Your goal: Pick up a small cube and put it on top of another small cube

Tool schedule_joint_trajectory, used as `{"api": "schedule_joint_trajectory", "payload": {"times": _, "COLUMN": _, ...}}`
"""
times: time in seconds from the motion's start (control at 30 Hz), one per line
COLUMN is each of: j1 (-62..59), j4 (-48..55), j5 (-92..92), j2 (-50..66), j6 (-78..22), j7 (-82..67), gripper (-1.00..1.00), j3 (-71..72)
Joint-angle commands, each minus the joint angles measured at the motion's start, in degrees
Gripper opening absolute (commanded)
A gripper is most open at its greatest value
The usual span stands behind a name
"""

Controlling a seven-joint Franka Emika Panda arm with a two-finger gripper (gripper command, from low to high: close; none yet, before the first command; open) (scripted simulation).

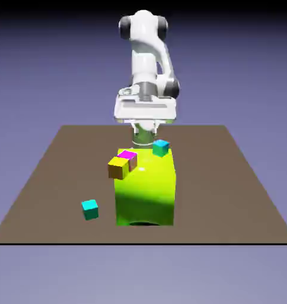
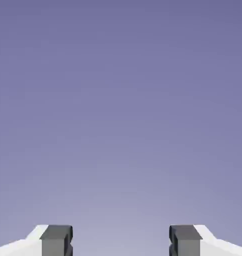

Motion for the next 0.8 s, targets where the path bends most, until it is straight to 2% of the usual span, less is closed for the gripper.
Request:
{"api": "schedule_joint_trajectory", "payload": {"times": 0.0, "j1": 1.54, "j4": 1.03, "j5": -0.07, "j2": -0.42, "j6": -1.35, "j7": 0.63, "gripper": 0.00, "j3": -2.08}}
{"api": "schedule_joint_trajectory", "payload": {"times": 0.77, "j1": 37.01, "j4": 24.59, "j5": -1.69, "j2": -10.01, "j6": -32.41, "j7": 14.99, "gripper": 0.00, "j3": -49.84}}
